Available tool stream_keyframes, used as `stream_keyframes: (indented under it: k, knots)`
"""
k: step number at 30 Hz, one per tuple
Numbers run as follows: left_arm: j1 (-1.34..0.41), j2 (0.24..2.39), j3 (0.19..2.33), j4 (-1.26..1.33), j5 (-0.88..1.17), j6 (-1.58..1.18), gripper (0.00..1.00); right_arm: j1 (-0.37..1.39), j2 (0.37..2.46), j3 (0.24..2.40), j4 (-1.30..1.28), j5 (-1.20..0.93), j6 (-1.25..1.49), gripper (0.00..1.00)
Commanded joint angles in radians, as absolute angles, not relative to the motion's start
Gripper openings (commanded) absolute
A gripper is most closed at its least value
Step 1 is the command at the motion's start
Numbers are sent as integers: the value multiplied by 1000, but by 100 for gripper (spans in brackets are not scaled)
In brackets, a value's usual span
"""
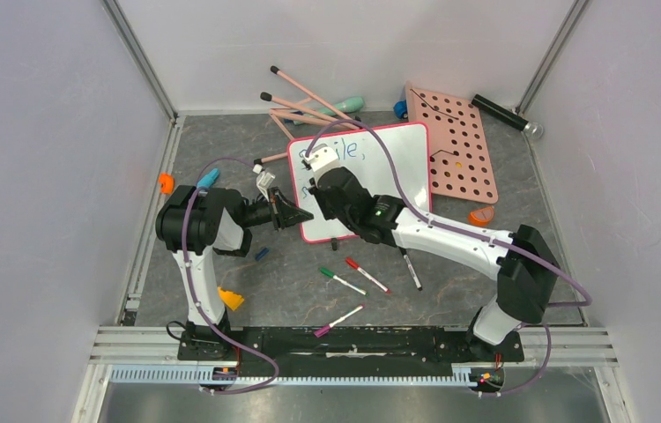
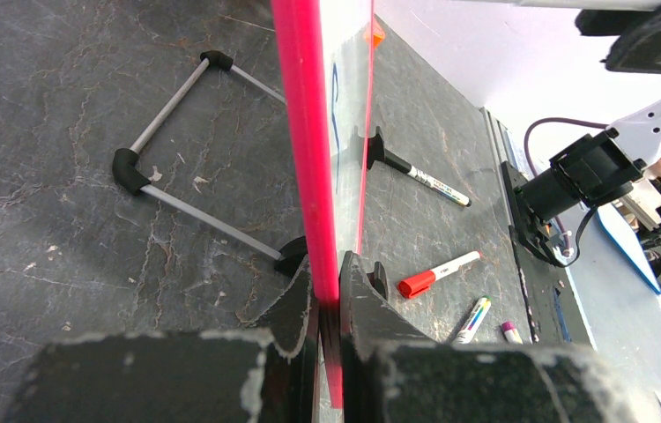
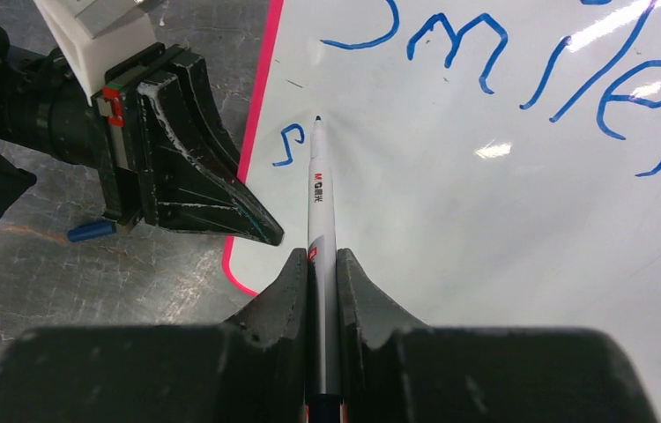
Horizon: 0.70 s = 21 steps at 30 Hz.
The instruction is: Write a sentence on the whiteboard
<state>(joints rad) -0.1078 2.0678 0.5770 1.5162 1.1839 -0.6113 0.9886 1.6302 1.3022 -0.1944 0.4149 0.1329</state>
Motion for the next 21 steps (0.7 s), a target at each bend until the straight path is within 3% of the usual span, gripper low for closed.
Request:
stream_keyframes:
  k: [1,21]
  knots:
    - [-102,2123,570,1557,1123,-351,3,982,1611,1296,-169,398,126,0]
    - [-101,2122,571,1557,1123,-352,3,979,1676,1313,-190,402,127,0]
